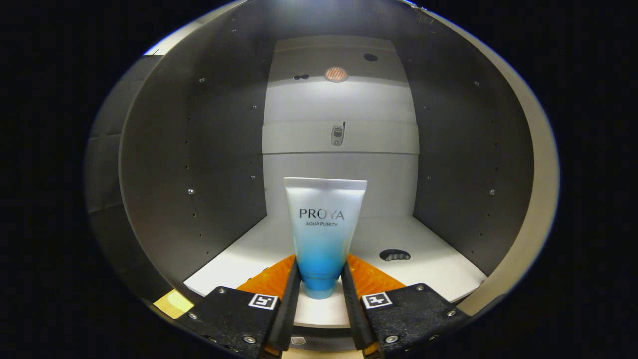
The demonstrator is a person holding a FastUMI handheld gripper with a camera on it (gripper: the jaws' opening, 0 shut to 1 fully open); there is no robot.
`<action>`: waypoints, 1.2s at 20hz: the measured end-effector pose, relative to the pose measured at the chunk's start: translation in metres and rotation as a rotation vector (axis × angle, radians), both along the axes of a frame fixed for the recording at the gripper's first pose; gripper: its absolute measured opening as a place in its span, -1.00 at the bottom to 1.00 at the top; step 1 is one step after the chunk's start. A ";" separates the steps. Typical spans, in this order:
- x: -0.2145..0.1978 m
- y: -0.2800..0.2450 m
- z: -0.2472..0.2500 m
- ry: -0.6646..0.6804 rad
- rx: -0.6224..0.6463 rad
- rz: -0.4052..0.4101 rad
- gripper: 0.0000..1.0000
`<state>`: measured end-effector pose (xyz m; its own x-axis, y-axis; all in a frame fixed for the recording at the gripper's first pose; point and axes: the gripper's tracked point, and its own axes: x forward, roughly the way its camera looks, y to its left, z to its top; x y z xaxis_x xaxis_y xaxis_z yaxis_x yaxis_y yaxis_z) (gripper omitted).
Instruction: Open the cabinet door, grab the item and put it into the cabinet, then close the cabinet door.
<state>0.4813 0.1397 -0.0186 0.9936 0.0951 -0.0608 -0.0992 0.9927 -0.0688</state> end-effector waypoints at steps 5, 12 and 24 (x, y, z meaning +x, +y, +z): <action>-0.012 0.007 0.008 -0.018 0.008 0.016 0.48; -0.052 0.009 0.026 -0.030 0.033 0.032 0.68; -0.203 0.009 0.081 -0.141 -0.004 -0.020 0.84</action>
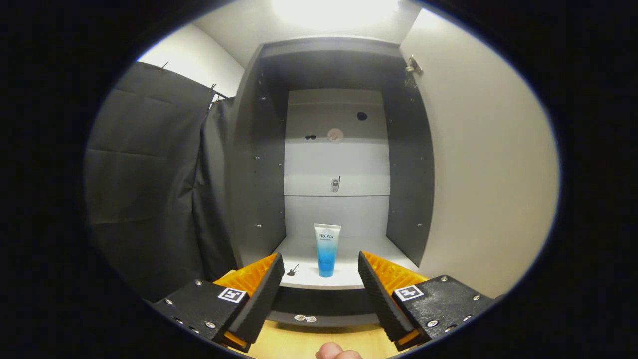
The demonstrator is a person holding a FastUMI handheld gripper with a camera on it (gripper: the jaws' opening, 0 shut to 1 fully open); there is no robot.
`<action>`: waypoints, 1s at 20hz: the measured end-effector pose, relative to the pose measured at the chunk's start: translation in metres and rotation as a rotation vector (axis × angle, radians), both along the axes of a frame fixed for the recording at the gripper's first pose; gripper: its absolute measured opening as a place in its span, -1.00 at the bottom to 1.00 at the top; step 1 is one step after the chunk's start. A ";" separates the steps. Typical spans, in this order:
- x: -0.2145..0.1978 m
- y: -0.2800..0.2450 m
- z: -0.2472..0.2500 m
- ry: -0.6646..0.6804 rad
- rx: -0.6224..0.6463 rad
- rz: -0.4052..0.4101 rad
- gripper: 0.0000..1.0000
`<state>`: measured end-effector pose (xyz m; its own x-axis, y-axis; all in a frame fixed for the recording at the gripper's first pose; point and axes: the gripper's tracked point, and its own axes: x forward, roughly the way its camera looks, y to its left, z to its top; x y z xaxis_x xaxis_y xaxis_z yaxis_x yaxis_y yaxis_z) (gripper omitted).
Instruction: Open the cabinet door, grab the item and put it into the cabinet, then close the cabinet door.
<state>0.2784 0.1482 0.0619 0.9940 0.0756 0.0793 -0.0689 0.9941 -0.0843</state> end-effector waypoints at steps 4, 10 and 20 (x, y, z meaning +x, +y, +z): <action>-0.054 -0.001 0.002 0.012 0.036 -0.022 0.86; -0.131 0.002 -0.009 0.087 0.145 0.016 0.86; -0.232 -0.089 -0.001 0.074 0.108 -0.081 0.86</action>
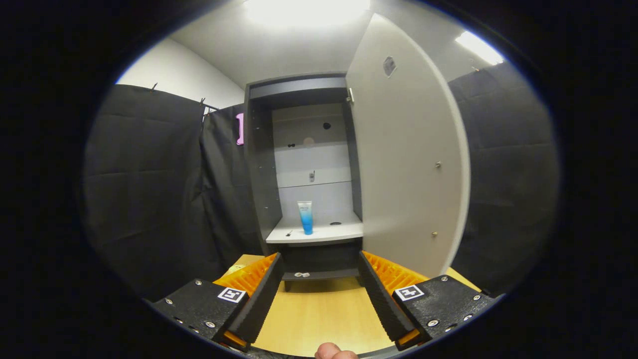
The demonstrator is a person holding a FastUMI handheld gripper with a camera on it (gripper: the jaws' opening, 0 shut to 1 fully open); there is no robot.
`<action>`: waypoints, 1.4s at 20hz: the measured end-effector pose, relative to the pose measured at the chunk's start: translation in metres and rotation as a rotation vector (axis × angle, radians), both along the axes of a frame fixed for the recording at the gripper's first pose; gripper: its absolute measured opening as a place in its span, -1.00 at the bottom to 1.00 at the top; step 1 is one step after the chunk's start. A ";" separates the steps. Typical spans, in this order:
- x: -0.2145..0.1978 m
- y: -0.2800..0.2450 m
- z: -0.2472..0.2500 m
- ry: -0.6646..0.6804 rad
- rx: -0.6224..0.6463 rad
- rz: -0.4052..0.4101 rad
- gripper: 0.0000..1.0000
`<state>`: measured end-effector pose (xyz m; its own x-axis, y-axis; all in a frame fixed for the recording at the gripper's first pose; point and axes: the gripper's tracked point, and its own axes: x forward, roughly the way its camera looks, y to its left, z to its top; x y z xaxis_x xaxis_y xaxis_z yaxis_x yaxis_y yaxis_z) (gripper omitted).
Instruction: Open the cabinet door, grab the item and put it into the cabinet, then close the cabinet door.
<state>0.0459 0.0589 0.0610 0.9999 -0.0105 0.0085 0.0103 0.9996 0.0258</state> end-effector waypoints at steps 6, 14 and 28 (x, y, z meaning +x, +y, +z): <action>-0.038 -0.128 0.003 0.020 0.015 -0.162 0.85; -0.006 -0.223 0.032 -0.012 -0.076 -0.206 0.87; 0.026 -0.173 0.025 0.027 0.024 0.037 0.84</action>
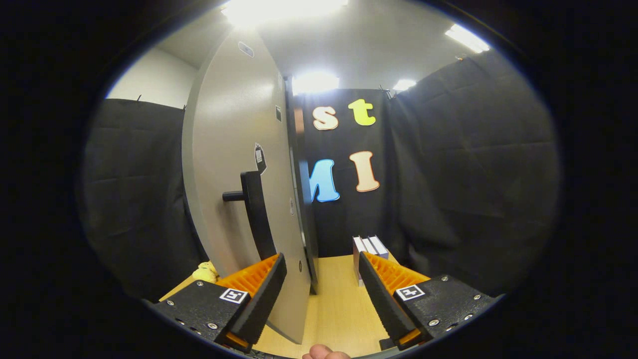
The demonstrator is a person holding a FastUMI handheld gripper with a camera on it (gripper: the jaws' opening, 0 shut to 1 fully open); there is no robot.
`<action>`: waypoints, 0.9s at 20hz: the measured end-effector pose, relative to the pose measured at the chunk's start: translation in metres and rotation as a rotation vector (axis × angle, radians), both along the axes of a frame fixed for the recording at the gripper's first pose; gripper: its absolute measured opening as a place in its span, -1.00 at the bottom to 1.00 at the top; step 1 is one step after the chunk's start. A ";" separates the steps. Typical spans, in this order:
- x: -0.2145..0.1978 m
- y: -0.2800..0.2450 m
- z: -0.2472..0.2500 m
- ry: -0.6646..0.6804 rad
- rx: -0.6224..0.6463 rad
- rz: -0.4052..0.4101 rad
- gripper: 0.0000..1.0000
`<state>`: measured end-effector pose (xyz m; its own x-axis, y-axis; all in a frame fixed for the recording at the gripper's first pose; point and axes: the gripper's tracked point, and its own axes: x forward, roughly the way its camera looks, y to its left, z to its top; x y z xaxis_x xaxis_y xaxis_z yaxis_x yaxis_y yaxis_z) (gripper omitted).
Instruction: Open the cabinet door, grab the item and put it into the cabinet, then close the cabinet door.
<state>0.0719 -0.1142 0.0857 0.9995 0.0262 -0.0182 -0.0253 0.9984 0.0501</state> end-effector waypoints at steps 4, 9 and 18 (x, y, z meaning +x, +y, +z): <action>0.000 0.041 -0.002 0.007 -0.004 0.027 0.84; 0.011 0.098 -0.006 0.012 -0.012 0.064 0.84; 0.036 0.200 -0.004 0.026 -0.040 0.115 0.85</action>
